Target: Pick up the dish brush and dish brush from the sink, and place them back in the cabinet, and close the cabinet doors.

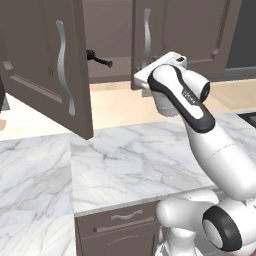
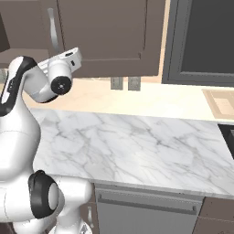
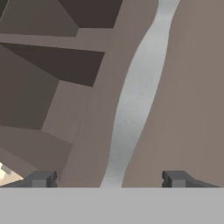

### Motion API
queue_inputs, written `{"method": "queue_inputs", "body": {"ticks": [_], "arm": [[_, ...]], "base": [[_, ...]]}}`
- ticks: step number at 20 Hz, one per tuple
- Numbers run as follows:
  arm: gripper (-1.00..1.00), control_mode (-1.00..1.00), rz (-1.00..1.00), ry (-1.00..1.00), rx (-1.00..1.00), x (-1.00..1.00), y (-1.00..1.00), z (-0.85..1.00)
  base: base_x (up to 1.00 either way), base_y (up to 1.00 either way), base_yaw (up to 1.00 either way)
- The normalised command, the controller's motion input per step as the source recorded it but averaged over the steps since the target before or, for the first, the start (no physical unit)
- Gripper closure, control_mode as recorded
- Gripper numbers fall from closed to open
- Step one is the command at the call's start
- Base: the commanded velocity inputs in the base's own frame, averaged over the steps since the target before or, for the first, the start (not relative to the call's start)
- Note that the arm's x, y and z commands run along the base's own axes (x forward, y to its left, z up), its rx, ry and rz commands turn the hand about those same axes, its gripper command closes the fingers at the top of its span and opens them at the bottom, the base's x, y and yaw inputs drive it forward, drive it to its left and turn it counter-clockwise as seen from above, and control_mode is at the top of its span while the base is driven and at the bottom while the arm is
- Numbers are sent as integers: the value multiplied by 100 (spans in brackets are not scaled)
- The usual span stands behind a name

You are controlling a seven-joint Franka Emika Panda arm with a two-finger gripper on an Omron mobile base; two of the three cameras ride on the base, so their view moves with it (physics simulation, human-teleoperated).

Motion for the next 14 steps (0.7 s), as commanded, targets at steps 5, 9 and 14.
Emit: {"method": "queue_inputs", "body": {"ticks": [5,9,14], "arm": [[-100,-100,0,0,0,29,0,0],[-100,-100,0,0,0,42,0,0],[-100,-100,0,0,0,33,0,0]], "base": [[0,0,0],[0,0,0],[0,0,0]]}}
